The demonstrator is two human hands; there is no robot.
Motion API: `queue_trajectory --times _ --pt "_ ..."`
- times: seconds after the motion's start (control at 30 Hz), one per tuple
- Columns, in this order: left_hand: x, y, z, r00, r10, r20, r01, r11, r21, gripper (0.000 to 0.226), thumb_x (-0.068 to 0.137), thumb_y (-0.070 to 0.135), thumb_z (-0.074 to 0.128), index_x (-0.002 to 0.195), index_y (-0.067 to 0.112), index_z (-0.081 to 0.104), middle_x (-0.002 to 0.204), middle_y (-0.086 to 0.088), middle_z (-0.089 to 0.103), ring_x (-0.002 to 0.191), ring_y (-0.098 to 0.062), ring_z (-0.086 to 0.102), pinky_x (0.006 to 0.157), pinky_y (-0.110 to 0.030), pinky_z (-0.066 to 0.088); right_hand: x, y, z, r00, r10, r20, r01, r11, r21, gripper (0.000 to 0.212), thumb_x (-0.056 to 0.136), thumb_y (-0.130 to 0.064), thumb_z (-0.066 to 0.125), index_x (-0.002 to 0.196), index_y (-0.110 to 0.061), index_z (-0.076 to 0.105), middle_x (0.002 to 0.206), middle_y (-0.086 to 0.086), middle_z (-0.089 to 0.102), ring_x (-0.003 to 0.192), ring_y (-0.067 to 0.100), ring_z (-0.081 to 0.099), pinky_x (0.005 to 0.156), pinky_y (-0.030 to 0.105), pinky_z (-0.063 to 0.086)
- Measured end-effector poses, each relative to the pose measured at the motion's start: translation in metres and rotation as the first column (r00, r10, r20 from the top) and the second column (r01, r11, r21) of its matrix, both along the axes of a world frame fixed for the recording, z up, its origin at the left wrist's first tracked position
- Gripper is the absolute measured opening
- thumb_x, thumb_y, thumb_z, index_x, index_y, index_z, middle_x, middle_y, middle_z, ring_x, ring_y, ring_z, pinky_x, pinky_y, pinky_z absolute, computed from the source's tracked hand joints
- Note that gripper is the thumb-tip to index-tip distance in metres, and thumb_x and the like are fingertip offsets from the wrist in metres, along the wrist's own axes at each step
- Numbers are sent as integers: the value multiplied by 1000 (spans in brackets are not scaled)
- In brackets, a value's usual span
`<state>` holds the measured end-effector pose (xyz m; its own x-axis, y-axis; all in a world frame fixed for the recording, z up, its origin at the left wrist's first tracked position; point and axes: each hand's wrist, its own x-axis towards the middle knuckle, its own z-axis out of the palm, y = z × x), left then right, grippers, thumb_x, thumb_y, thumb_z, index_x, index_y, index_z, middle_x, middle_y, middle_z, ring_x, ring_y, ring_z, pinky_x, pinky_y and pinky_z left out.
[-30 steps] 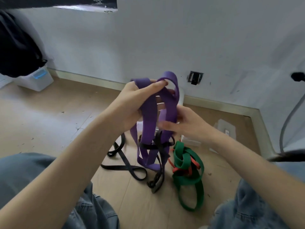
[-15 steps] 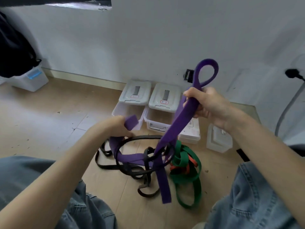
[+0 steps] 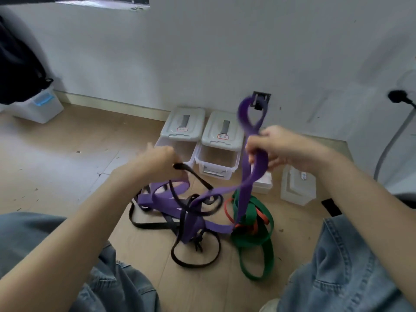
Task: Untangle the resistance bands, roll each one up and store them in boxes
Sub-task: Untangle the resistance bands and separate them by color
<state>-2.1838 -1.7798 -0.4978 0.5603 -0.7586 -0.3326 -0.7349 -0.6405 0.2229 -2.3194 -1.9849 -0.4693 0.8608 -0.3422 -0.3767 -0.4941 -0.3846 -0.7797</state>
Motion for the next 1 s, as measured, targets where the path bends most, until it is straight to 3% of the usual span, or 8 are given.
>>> queue_trajectory --times 0.17,0.33,0.47,0.57,0.7,0.87,0.93,1.0 --pt "-18 -1 49 862 -94 -499 -193 848 -493 24 84 20 65 63 10 69 50 5 62 39 -4 48 42 -9 35 -3 1 -18 887 167 -430 -388 776 -497 49 79 -46 69 111 -11 56 106 5 61 86 14 59 69 27 51" --pt "-32 -7 69 701 -385 -600 -244 661 -710 37 83 21 60 46 22 53 48 6 45 38 -7 31 38 -14 29 2 41 -20 849 528 33 -528 849 0 50 88 -33 63 134 -22 46 130 -5 54 98 5 63 80 16 51" --pt "-18 -2 64 643 -422 -640 -319 611 -724 12 78 31 70 68 24 66 64 -1 55 37 -2 35 35 -12 26 4 46 -3 891 141 431 -260 937 232 17 95 -8 47 93 3 61 78 9 67 60 14 63 57 20 53" --pt "-12 1 40 763 -295 -575 -136 797 -589 36 70 38 78 103 36 65 89 12 66 55 -4 55 45 -14 41 6 29 21 770 -308 559 -199 717 668 22 90 -8 46 79 -3 65 65 3 67 47 6 57 47 13 47" --pt "-39 -15 3 716 -216 -664 67 968 -243 29 87 16 63 114 28 60 94 2 67 69 -9 63 57 -23 51 9 20 27 646 -518 561 -229 570 789 25 87 -10 48 70 -8 67 69 2 65 59 6 61 48 11 45" --pt "-7 -6 43 411 -487 -771 -373 682 -629 16 86 34 60 86 24 72 80 2 73 49 -2 59 43 -9 42 3 8 20 625 -525 578 -17 731 683 31 97 -14 45 73 -11 65 68 1 64 51 6 54 48 15 43" --pt "5 -4 38 645 -251 -722 -385 709 -591 17 86 35 60 79 22 70 67 3 71 44 -5 55 37 -9 36 2 11 15 672 -466 576 58 808 586 25 97 -17 47 78 -11 62 65 -1 65 53 8 54 48 15 44" --pt "6 -4 14 937 64 -345 -173 940 -295 17 88 32 61 75 21 62 53 8 65 41 -3 52 36 -10 35 1 14 11 709 -431 558 185 877 442 25 98 -17 47 79 -13 62 61 -4 65 49 8 50 45 16 41"
